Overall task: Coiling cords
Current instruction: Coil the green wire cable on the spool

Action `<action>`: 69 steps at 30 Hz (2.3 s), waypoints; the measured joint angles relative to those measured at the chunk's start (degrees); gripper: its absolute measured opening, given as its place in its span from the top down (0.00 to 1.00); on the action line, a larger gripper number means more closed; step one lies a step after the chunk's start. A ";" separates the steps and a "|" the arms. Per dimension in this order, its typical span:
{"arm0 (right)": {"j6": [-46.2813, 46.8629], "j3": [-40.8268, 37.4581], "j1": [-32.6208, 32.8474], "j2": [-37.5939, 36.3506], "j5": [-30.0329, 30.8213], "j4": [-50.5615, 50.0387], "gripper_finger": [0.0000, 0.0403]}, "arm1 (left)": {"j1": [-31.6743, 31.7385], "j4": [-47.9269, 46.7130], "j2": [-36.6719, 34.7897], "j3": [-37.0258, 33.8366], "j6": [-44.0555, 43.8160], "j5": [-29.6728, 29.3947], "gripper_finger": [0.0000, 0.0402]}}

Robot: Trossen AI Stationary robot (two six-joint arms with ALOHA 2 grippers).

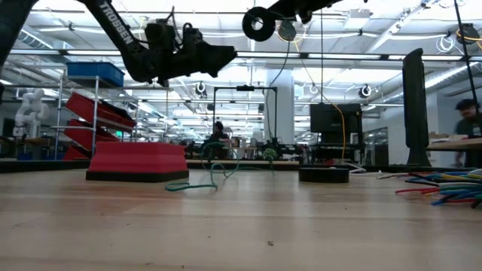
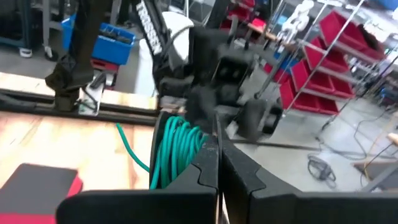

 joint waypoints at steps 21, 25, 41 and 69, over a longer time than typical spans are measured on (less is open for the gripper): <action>-1.54 0.02 -1.01 0.00 -0.20 2.96 1.00 | -16.67 -1.75 13.50 2.17 -4.42 -2.68 0.53; -1.52 0.04 -0.99 0.00 -0.28 2.91 1.00 | -17.26 -1.78 15.43 2.80 -5.80 -3.38 0.53; -1.52 0.09 -1.01 -0.02 -0.25 2.15 1.00 | -17.74 -4.51 15.82 3.85 -4.88 -4.62 0.64; -0.37 0.13 -1.01 -0.04 1.85 -12.02 1.00 | -3.29 -13.20 12.25 3.85 -3.05 -3.56 1.00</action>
